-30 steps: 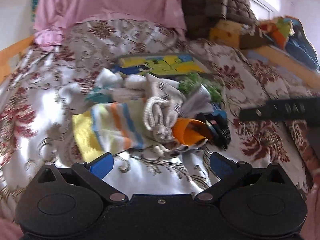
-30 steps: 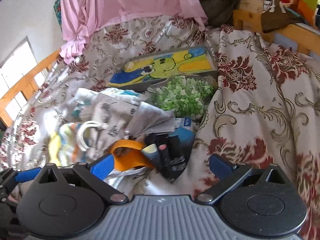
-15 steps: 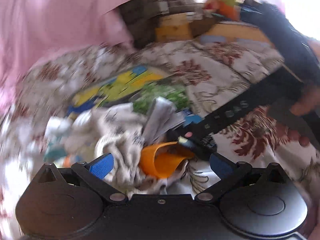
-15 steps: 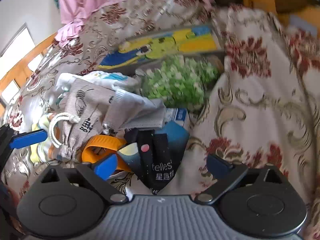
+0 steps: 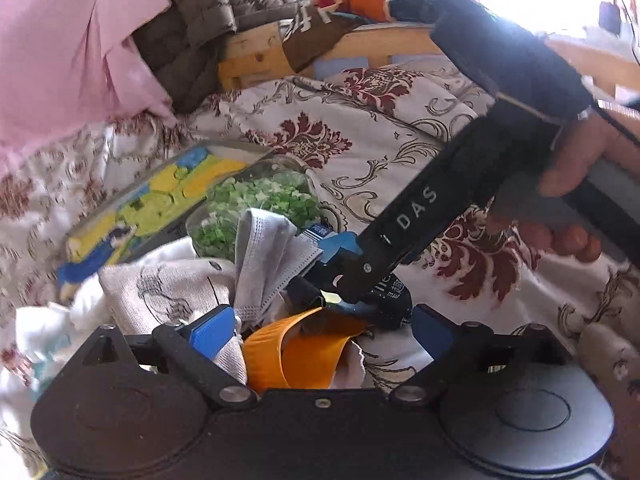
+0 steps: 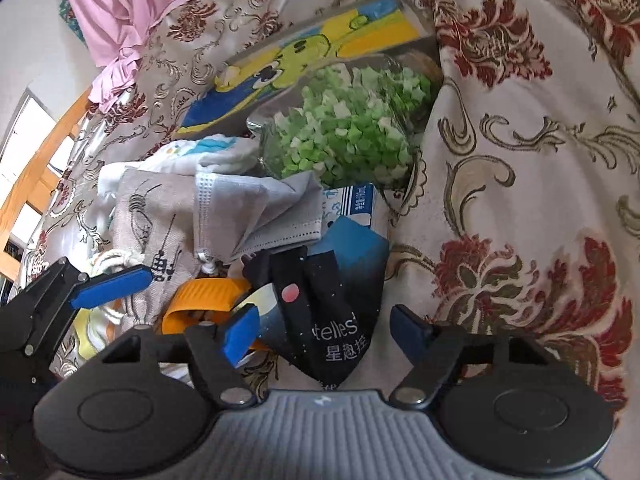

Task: Organize soft objects
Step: 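Grasp the orange strap with the left tool while the right tool grasps the black cloth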

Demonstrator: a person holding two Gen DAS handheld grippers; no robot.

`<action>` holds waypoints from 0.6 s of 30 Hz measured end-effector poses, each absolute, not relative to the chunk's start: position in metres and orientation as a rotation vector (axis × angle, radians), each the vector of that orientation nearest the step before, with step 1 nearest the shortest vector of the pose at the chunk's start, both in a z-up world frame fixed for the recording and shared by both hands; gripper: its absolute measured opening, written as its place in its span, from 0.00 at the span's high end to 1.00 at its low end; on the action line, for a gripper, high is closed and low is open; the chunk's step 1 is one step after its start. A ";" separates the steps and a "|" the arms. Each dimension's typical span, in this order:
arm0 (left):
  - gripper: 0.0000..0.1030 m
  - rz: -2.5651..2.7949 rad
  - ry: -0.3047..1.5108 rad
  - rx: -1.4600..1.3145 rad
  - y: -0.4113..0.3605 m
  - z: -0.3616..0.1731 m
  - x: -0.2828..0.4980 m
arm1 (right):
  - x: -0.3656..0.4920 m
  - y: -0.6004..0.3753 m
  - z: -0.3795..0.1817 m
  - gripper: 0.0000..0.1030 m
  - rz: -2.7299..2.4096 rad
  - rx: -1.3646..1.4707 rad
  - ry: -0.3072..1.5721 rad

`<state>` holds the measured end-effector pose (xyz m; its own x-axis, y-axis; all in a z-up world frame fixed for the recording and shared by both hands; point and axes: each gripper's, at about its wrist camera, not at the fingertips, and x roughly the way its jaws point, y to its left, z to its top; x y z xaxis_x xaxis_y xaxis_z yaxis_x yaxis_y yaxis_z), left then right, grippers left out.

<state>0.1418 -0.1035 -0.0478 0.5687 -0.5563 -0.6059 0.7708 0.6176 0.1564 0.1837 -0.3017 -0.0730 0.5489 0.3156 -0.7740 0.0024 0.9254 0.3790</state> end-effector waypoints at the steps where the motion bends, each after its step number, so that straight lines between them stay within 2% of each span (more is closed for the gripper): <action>1: 0.07 -0.800 0.559 0.424 -0.104 -0.049 0.145 | 0.185 -0.302 -0.074 0.32 0.187 0.362 0.978; 7: 0.08 -0.773 0.526 0.580 -0.121 -0.059 0.145 | 0.189 -0.300 -0.076 0.39 0.206 0.395 0.986; 11: 0.13 -0.778 0.528 0.663 -0.129 -0.066 0.143 | 0.190 -0.293 -0.074 0.45 0.219 0.354 1.003; 13: 0.14 -0.779 0.539 0.665 -0.130 -0.068 0.145 | 0.188 -0.290 -0.073 0.54 0.212 0.335 1.015; 15: 0.14 -0.780 0.543 0.667 -0.130 -0.070 0.146 | 0.187 -0.289 -0.071 0.74 0.203 0.318 1.008; 17: 0.14 -0.783 0.544 0.674 -0.129 -0.072 0.144 | 0.185 -0.289 -0.068 0.89 0.174 0.293 1.008; 18: 0.14 -0.787 0.545 0.674 -0.129 -0.073 0.144 | 0.185 -0.289 -0.068 0.92 0.149 0.272 1.010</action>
<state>0.1439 -0.1290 -0.0733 0.5919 -0.4554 -0.6650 0.7827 0.5216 0.3395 0.1849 -0.2893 -0.0681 0.5258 0.2477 -0.8137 0.0020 0.9563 0.2924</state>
